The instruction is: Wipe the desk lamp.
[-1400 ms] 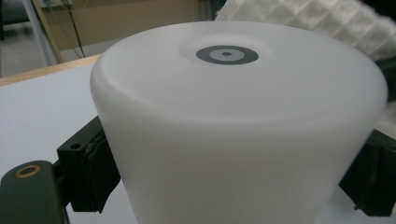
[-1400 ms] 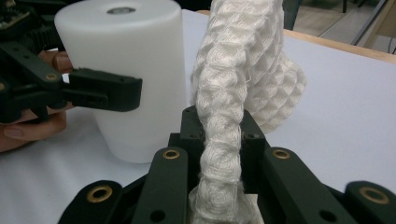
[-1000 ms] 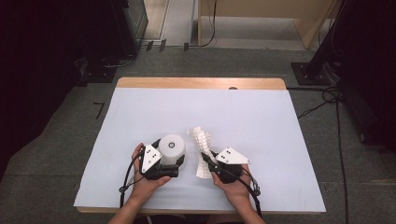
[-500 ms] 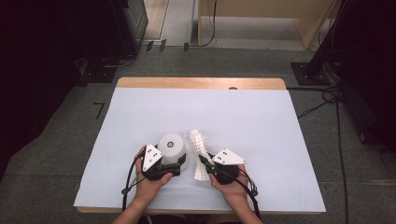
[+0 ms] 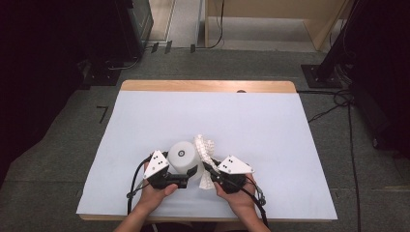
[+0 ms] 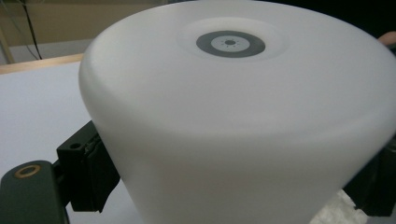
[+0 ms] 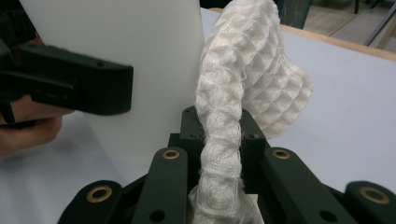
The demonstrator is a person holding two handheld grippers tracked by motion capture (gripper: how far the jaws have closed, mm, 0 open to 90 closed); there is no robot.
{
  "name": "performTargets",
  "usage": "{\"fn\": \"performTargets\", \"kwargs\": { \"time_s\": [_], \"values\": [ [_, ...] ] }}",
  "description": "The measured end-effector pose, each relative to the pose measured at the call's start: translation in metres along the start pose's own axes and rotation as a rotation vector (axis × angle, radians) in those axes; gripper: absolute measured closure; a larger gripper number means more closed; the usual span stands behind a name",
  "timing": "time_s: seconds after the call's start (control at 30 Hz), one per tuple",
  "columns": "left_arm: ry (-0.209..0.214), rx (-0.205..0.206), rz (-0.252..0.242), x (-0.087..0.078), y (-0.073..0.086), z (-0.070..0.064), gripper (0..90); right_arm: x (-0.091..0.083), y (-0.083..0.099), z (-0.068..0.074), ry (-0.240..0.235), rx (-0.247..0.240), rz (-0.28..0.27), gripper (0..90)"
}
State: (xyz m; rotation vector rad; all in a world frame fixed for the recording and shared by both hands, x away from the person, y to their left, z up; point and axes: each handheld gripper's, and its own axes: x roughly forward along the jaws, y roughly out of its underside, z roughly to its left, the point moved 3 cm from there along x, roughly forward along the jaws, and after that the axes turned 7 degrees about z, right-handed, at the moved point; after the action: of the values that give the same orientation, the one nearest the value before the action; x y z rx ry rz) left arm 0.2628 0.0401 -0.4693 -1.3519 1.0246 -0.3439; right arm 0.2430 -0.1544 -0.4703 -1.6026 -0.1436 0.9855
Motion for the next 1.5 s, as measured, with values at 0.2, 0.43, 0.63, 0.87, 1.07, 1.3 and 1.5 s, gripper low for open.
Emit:
{"fn": "performTargets", "kwargs": {
  "time_s": [0.2, 0.43, 0.63, 0.87, 1.07, 1.3, 1.5],
  "values": [
    [-0.008, 0.009, 0.001, -0.001, -0.001, 0.001, 8.5, 0.0, 0.0, -0.003, 0.01, -0.003, 0.004, 77.9],
    [-0.019, 0.003, -0.006, -0.005, -0.003, 0.007, 8.5, -0.006, -0.001, -0.016, 0.041, 0.026, -0.022, 77.9],
    [-0.004, 0.008, 0.008, 0.0, 0.0, 0.004, 8.5, -0.01, -0.003, -0.015, 0.027, 0.027, -0.048, 78.0],
    [0.015, 0.05, 0.037, 0.006, 0.004, -0.004, 8.5, -0.013, -0.009, -0.001, -0.006, -0.028, -0.071, 77.9],
    [0.005, 0.042, 0.044, 0.006, 0.003, -0.002, 8.5, -0.019, -0.014, 0.0, -0.016, -0.034, -0.105, 78.0],
    [-0.006, -0.015, -0.01, -0.008, -0.005, 0.012, 8.6, 0.002, 0.0, 0.005, -0.038, -0.048, -0.013, 77.9],
    [0.004, 0.019, 0.024, -0.002, -0.002, 0.008, 8.6, 0.005, 0.003, 0.003, -0.029, -0.039, 0.008, 77.9]
  ]
}}
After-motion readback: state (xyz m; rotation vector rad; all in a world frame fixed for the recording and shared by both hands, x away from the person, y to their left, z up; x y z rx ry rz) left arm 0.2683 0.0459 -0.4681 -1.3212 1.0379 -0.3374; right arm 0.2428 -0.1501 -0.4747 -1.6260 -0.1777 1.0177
